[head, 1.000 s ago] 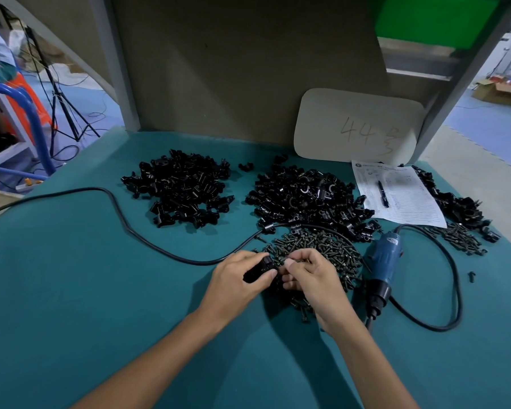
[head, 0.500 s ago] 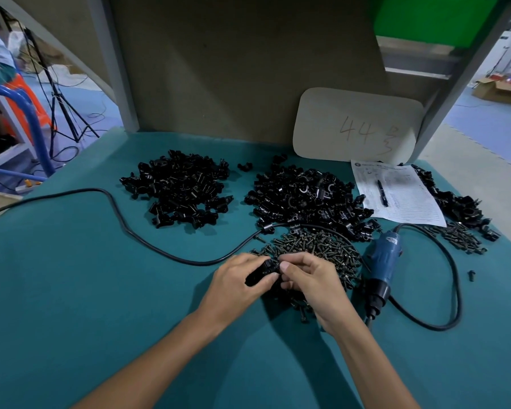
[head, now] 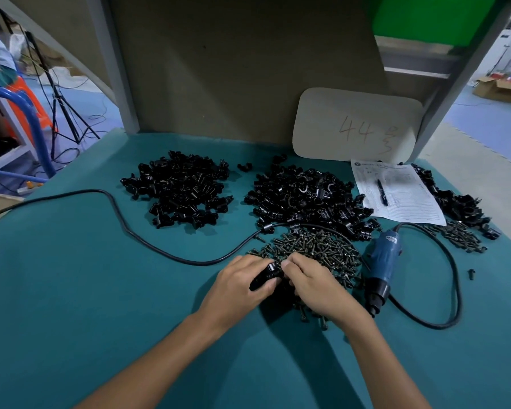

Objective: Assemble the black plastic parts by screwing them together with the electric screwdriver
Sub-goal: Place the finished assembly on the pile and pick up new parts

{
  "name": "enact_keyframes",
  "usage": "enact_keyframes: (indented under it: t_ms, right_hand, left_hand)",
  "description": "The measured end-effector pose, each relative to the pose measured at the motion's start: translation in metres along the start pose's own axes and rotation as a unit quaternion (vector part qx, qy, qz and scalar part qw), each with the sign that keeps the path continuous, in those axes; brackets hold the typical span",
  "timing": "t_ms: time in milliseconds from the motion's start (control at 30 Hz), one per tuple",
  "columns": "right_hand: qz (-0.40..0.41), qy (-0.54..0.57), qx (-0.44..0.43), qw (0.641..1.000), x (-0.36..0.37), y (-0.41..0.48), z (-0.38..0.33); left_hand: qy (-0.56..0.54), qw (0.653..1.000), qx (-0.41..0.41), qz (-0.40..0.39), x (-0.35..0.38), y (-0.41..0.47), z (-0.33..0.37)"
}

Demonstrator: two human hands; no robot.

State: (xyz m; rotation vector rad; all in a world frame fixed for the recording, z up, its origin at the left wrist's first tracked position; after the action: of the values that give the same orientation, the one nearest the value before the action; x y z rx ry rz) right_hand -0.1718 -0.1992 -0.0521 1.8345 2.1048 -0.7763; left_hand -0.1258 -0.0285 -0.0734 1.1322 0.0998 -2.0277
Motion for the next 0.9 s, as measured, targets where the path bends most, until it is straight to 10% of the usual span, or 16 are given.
enact_keyframes:
  t_ms: [700, 900]
  right_hand:
    - [-0.063, -0.047, 0.005, 0.997, -0.006, 0.002, -0.006]
    - [0.062, -0.157, 0.044, 0.985, -0.038, -0.012, -0.003]
  left_hand:
    - [0.014, 1.000, 0.023, -0.001, 0.001, -0.001, 0.000]
    - [0.011, 0.999, 0.018, 0.024, 0.002, -0.001, -0.001]
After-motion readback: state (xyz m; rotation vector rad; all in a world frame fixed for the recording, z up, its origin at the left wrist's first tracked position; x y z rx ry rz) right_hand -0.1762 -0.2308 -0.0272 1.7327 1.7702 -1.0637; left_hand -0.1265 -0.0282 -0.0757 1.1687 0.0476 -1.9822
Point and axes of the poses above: each hand's wrist, its own y-axis towards the middle knuckle, its own x-axis out of the palm, z = x × y, the point moved 3 cm from there along y, towards the middle knuckle, and after that the axes turned 13 degrees about -z, right-handed, at the moved point
